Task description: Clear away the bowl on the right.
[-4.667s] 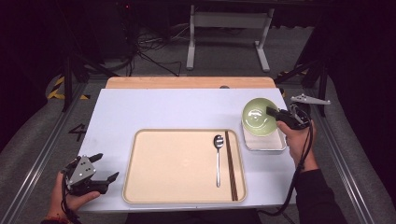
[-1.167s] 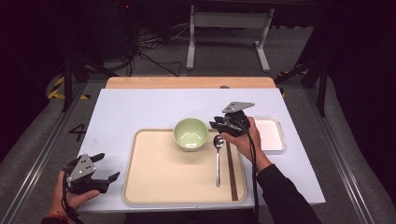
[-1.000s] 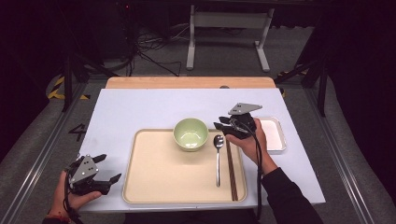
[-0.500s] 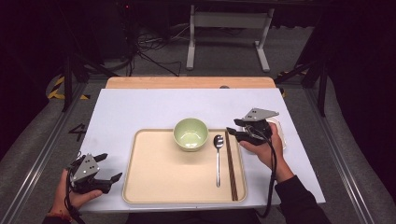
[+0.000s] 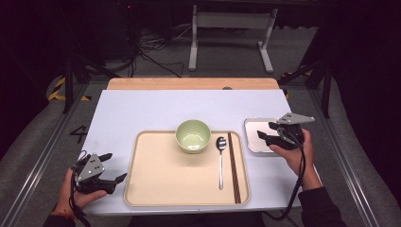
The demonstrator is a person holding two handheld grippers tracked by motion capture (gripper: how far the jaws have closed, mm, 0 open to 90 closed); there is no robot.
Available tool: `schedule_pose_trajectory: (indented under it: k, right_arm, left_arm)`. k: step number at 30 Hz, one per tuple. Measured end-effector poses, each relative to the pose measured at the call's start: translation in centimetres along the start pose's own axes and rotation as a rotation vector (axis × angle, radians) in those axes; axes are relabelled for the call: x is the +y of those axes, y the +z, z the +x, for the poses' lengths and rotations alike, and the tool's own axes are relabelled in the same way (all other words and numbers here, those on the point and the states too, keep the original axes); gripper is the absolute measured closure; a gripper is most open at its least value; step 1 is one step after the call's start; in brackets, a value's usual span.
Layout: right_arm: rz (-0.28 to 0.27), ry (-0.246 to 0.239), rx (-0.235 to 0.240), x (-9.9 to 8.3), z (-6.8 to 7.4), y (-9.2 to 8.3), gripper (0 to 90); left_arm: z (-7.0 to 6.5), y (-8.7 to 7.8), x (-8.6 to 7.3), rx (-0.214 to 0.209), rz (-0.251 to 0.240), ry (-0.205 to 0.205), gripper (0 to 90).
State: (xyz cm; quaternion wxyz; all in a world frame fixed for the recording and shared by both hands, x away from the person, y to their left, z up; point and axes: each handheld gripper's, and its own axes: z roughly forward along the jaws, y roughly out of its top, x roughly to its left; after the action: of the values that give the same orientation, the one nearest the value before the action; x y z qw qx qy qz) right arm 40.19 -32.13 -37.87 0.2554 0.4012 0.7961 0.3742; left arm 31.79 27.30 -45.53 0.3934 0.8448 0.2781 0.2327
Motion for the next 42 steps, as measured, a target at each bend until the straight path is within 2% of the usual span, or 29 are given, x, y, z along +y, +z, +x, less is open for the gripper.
schedule_pose_trajectory:
  k: [3,5,8,9,12,16,19,21,24,28,30,34,35,36,38,39,42]
  right_arm:
    - [0.008,0.003,-0.031,-0.7,-0.7,-0.5,31.3]
    - [0.008,0.017,-0.036,-0.9,-1.0,-0.6,30.0]
    - [0.019,0.068,-0.049,-1.7,-2.2,-0.8,26.0]
    - [0.028,0.086,-0.059,-2.1,-2.9,-0.9,25.5]
    - [0.029,0.11,-0.067,-2.5,-3.6,-1.0,24.6]
    - [0.033,0.173,-0.061,-3.5,-5.0,-1.0,22.8]
    - [0.046,0.191,-0.065,-3.9,-5.5,-0.9,22.2]
    - [0.062,0.22,-0.061,-4.4,-6.1,-0.7,22.3]
    - [0.062,0.275,-0.044,-5.2,-7.1,-0.4,26.4]
    - [0.102,0.308,-0.019,-5.9,-7.8,0.3,35.3]
    - [0.119,0.343,-0.002,-6.4,-8.2,0.8,39.9]
    - [0.134,0.389,0.011,-6.9,-8.8,1.5,49.7]
    - [0.135,0.401,-0.003,-7.0,-8.9,1.6,50.6]
    - [0.134,0.409,-0.008,-7.0,-9.0,1.6,52.8]
    - [0.142,0.418,0.012,-7.1,-9.0,1.9,54.6]
    - [0.16,0.417,0.001,-7.1,-8.9,2.2,56.8]
    - [0.167,0.429,0.0,-7.1,-9.0,2.5,61.3]
  left_arm:
    - [-0.1,0.1,0.1,-0.008,-0.003,0.006,15.0]
    - [-0.1,0.1,0.1,-0.011,-0.002,0.004,15.0]
    - [0.0,0.0,-0.1,-0.008,-0.002,-0.001,14.9]
    - [0.1,-0.1,-0.2,-0.007,-0.005,-0.007,14.9]
    - [0.1,-0.1,-0.2,-0.006,-0.004,-0.007,14.9]
    - [0.1,-0.1,-0.2,-0.009,0.001,-0.01,14.9]
    - [0.1,-0.1,-0.3,-0.011,0.004,-0.013,14.9]
    - [0.1,-0.1,-0.4,-0.007,0.003,-0.01,14.9]
    - [0.1,-0.3,-0.6,-0.005,0.004,-0.018,14.9]
    - [0.2,-0.6,-0.9,0.002,0.007,-0.022,14.9]
    - [0.1,-0.7,-1.0,0.004,0.011,-0.024,14.9]
    - [0.0,-0.9,-1.2,0.01,0.014,-0.024,14.9]
    - [0.0,-1.0,-1.3,0.012,0.012,-0.028,14.9]
    - [0.0,-1.1,-1.3,0.011,0.01,-0.031,15.0]
    - [0.0,-1.2,-1.3,0.012,0.006,-0.031,15.0]
    - [0.0,-1.2,-1.3,0.013,0.006,-0.032,15.0]
    - [0.0,-1.3,-1.5,0.014,0.012,-0.027,15.0]
